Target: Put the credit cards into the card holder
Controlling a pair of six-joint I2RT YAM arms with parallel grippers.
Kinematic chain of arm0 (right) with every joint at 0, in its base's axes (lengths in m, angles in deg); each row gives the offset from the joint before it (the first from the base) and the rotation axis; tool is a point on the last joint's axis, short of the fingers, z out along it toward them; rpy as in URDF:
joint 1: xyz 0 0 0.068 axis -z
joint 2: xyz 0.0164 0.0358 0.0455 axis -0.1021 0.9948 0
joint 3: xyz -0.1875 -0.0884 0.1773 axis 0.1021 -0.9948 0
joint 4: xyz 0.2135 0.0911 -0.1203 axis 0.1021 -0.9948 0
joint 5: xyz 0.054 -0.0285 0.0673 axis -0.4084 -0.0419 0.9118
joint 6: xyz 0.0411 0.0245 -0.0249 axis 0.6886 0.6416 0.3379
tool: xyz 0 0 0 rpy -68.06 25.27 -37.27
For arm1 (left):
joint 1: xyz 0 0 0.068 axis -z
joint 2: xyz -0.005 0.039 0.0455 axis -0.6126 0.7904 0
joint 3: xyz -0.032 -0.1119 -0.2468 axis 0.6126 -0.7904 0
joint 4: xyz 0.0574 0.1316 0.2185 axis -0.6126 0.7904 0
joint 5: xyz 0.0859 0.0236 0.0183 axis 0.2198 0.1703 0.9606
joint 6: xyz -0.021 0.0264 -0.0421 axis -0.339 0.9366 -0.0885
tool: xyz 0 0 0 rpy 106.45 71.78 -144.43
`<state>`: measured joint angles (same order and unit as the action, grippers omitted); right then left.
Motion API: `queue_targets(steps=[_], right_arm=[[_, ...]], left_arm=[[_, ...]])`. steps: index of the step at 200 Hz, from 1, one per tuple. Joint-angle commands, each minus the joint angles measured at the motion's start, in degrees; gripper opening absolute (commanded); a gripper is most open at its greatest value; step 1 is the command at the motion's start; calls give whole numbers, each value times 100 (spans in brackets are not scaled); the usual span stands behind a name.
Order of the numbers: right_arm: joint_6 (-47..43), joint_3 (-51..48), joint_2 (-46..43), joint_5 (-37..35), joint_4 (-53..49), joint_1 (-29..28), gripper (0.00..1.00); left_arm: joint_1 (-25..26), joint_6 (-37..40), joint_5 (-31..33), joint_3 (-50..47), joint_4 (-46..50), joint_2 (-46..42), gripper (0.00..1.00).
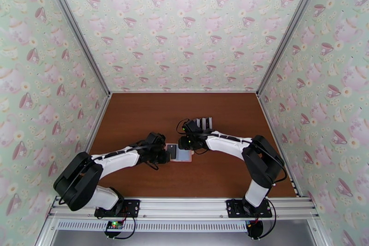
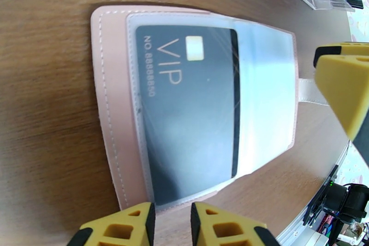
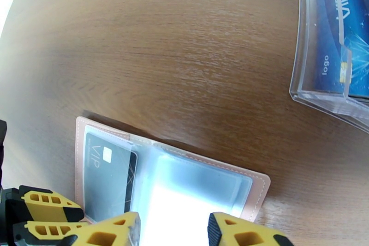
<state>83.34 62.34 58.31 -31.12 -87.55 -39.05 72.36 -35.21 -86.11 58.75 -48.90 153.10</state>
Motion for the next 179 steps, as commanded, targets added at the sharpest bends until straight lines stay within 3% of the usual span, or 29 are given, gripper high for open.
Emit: queue_targets(steps=[1,77,179], right_arm=[[-39,-60,60,99,58,26,45],[-54,12,234,75,80,19,45],[-152,57,455,94,84,96,46]], left_arm=[[9,8,205,-139,-136,72,28],[-13,-2,117,-296,-306,160,28],[-11,3,106,-349,-306,168,38]])
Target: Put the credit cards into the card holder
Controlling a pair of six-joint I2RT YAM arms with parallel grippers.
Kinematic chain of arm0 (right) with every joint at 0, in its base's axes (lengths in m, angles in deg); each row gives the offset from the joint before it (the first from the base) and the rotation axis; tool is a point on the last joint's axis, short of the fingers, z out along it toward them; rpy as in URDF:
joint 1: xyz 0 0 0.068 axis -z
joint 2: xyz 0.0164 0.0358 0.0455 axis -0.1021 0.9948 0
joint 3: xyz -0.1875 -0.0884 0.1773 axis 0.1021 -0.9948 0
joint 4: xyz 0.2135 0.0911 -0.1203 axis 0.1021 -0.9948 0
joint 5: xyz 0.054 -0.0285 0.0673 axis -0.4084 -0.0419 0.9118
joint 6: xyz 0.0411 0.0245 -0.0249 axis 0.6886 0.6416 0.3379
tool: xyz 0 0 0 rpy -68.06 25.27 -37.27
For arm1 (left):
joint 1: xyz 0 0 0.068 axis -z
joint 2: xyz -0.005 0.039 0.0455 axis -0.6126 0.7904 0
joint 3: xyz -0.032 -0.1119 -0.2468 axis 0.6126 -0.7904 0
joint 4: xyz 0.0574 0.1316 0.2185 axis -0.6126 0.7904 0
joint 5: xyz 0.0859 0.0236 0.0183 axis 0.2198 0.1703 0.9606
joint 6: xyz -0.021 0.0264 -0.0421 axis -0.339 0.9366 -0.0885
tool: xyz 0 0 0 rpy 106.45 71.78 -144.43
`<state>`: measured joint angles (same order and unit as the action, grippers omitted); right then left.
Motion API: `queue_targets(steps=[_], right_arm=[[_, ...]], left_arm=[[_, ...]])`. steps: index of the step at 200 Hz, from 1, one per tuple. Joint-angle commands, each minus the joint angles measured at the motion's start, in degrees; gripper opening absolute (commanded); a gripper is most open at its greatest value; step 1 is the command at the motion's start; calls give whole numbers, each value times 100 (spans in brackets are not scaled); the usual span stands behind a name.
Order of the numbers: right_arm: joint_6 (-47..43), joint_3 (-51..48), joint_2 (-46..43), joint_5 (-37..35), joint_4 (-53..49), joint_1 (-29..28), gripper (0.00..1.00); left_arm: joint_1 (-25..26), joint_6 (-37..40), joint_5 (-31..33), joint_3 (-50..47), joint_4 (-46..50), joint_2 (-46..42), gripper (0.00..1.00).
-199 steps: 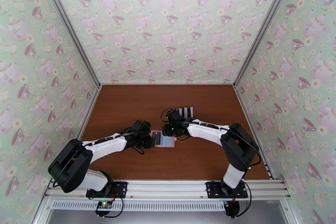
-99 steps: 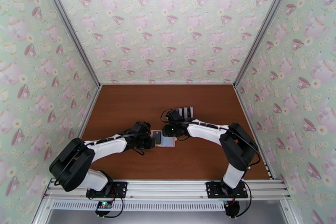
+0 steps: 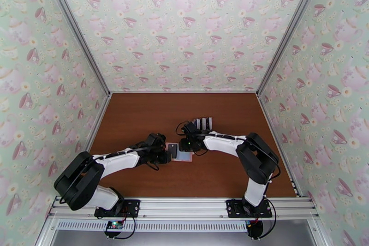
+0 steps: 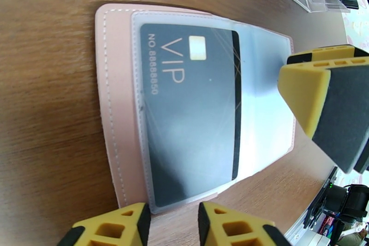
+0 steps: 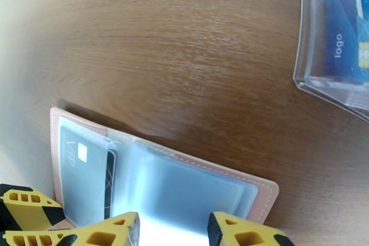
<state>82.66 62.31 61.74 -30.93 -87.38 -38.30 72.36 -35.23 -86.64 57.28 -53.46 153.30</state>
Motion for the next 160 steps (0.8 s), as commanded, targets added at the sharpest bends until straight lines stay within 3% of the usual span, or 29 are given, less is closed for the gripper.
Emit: queue_targets(steps=[1,53,160], right_arm=[[-80,59,115,86,71,26,46],[-18,-31,223,274,172,-35,45],[218,-116,162,529,407,-129,45]], left_arm=[[-8,3,149,-198,151,149,38],[-11,-20,88,-220,25,273,49],[-13,-14,-249,-353,-166,324,60]])
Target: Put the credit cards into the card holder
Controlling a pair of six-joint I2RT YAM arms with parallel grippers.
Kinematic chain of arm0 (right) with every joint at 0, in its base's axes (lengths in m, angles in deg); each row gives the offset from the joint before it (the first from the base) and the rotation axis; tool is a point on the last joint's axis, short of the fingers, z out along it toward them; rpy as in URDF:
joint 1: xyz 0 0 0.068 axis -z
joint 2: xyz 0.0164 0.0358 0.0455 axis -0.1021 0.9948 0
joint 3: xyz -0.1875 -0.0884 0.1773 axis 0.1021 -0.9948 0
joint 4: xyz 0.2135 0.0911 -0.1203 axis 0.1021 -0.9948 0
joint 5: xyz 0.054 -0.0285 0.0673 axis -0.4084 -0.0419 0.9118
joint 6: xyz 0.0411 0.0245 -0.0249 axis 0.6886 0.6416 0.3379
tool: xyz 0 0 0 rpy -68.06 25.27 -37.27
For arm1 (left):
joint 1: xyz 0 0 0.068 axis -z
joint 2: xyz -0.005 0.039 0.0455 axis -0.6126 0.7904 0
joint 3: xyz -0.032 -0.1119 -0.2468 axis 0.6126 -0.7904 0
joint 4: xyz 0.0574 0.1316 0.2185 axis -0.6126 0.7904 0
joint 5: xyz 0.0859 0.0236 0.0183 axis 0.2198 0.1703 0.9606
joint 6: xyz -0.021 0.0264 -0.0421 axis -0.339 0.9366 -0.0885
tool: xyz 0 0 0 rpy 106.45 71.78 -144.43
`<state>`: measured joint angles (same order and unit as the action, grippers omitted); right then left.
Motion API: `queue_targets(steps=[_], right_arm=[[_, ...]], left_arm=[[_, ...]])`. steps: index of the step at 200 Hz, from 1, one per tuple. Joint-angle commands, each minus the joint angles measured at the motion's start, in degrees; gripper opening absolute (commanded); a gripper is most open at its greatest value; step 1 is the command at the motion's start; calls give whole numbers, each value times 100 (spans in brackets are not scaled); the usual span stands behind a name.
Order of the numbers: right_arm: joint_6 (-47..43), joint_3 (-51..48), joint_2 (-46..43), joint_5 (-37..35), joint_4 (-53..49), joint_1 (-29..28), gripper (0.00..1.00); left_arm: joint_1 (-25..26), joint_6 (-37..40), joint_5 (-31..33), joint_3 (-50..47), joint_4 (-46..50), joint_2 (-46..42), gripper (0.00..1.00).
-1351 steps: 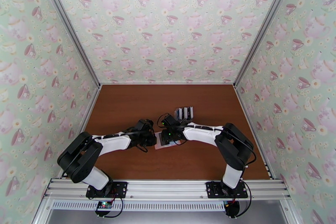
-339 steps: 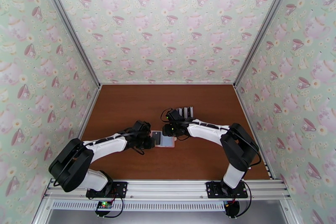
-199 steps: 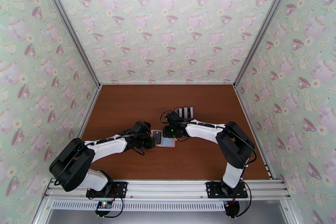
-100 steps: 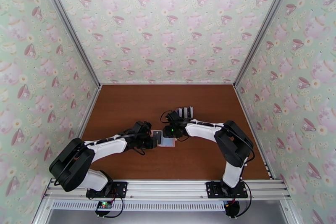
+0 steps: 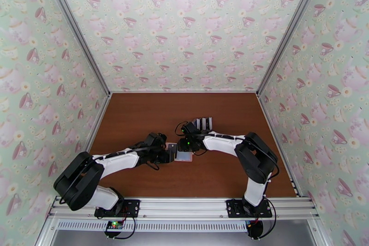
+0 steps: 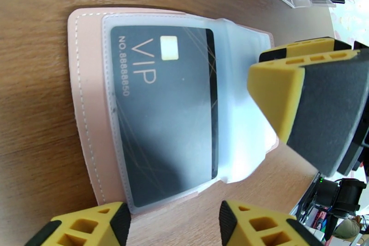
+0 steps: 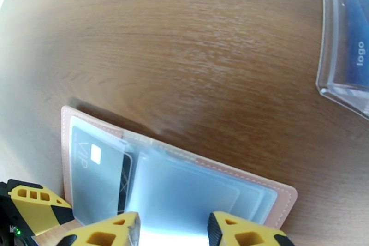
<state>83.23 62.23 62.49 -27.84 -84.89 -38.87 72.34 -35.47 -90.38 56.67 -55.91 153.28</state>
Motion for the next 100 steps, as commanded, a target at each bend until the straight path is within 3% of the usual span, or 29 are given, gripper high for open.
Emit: queue_targets(steps=[1,100], right_arm=[[164,-108,92,225,159,-76,45],[494,-212,35,512,541,-137,45]], left_arm=[[-11,9,122,-291,79,327,60],[-10,-71,-242,-447,-371,290,64]])
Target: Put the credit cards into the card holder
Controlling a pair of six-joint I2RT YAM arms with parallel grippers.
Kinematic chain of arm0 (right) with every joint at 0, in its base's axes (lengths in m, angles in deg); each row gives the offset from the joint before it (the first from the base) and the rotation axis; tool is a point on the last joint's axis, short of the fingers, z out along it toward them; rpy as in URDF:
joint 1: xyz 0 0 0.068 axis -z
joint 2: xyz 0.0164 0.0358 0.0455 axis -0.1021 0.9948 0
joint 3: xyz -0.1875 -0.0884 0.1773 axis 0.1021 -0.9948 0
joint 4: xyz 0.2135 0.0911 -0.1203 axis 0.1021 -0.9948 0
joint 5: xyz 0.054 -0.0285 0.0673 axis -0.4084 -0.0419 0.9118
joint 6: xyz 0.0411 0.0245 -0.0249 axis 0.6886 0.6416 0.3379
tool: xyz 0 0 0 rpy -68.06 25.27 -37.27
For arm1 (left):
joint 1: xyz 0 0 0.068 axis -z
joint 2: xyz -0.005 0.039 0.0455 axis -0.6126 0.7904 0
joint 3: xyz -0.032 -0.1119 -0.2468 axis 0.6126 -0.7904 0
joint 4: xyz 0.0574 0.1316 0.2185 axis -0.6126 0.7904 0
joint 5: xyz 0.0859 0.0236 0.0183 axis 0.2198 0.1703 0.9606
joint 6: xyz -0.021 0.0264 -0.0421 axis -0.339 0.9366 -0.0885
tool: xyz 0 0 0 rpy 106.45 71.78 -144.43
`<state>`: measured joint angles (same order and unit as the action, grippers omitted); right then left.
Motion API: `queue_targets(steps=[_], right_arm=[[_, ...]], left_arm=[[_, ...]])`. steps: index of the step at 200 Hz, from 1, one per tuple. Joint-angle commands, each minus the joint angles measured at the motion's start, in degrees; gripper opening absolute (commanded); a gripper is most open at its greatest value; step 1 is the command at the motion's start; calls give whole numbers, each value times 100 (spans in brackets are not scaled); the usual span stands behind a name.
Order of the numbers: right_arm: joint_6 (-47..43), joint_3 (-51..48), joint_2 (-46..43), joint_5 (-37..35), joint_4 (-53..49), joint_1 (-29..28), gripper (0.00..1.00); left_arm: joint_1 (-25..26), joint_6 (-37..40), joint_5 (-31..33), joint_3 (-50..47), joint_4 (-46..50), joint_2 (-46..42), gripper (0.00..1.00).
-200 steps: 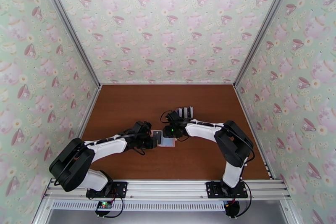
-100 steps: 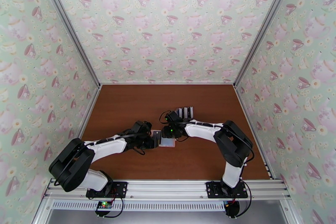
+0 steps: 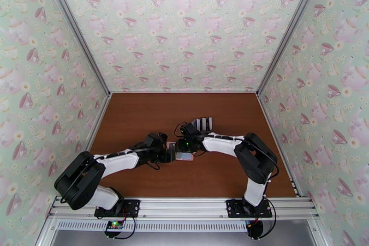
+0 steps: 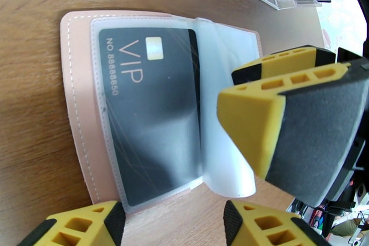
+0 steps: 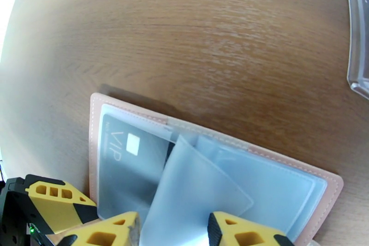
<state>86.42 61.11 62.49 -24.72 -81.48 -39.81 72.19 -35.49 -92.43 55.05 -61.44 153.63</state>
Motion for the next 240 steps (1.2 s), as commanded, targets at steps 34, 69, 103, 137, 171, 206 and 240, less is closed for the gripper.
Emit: queue_targets(steps=[34,69,103,137,171,206,240], right_arm=[[360,-196,43,397,466,-47,42],[466,-243,33,439,582,-47,40],[584,-297,30,472,690,-45,36],[664,-278,78,403,610,-46,33],[760,-288,65,507,744,-46,32],[824,-282,58,651,869,-47,34],[885,-278,105,720,935,-46,34]], left_arm=[[12,-100,-113,-374,28,183,66],[5,-122,-125,-410,-39,108,67],[-8,-161,-279,-520,-304,46,68],[-25,-249,-507,-624,-654,24,68],[-75,-302,-674,-709,-932,18,69],[-100,-305,-688,-760,-1005,19,69],[-152,-269,-508,-694,-755,106,69]])
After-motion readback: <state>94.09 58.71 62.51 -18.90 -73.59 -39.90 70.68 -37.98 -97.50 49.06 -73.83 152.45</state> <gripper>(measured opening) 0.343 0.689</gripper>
